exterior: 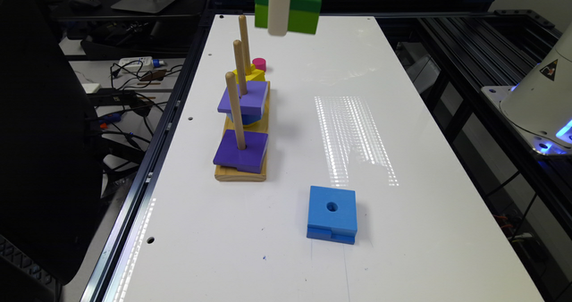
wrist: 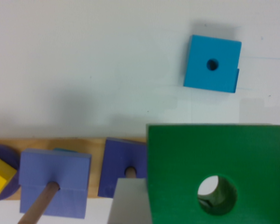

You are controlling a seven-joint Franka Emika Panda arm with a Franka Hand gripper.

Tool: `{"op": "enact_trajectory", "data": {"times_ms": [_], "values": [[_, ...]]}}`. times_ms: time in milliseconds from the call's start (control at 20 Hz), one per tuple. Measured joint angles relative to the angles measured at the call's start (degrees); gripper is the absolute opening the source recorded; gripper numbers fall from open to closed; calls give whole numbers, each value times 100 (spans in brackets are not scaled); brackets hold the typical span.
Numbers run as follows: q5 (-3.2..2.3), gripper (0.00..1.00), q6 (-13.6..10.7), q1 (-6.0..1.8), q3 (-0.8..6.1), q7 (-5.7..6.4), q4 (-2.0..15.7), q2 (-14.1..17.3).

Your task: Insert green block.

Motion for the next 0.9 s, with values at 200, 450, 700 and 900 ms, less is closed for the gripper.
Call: {"op": "enact_trajectory", "data": {"times_ms": [200,450,700,900], "values": [[-88,0,180,-42,-2,-2,0,189],[-194,0,393,-91,-6,-2,0,410],[-295,0,585,-133,-10,-3,2,606],[-361,0,714,-165,-13,-3,4,735]]}}
